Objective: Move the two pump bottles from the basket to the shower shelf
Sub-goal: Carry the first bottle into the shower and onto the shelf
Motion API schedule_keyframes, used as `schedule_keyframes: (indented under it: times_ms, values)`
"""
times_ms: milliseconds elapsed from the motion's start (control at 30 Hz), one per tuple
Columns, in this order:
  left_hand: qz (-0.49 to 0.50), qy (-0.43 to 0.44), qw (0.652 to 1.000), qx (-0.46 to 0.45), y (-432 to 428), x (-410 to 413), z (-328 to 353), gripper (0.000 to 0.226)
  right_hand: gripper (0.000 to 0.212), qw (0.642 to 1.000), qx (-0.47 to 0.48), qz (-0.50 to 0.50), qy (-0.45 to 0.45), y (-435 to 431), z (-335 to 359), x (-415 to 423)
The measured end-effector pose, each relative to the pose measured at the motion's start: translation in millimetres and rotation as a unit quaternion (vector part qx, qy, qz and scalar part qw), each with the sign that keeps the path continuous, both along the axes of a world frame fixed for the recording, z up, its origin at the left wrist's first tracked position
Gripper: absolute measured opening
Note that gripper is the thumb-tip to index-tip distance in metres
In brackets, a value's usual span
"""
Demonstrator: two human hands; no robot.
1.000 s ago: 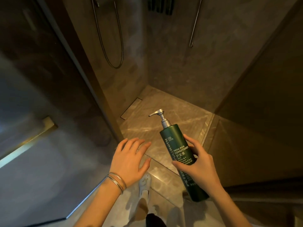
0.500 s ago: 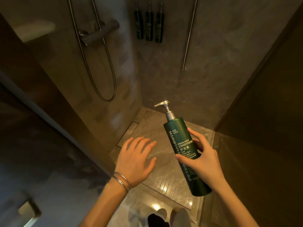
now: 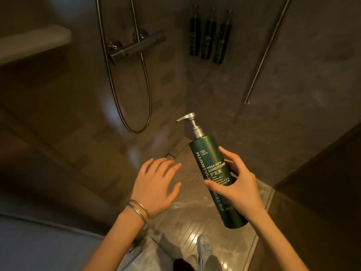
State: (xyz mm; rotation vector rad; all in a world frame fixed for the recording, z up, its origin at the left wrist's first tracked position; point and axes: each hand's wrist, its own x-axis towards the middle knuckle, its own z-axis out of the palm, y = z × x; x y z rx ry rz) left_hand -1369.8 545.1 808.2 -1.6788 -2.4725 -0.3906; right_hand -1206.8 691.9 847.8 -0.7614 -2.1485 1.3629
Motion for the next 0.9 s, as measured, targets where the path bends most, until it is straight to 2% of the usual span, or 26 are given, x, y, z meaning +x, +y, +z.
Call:
schedule_keyframes:
  times_ms: [167,367,600,900]
  values:
    - [0.05,0.022,0.998,0.007,50,-30,16,0.046,0.079,0.998,0.015,0.063,0.018,65,16,-48]
    - [0.155,0.03,0.987,0.022,69,-65,32,0.046,0.08,0.988,0.019,0.148,0.031,112,31,-109]
    - [0.269,0.044,0.962,0.008,57,-129,48,0.047,0.08,0.972,0.007,0.229,0.055,121,37,-194]
    - [0.346,0.101,0.933,0.022,52,-213,96,0.05,0.082,0.945,-0.006,0.305,0.114,112,64,-315]
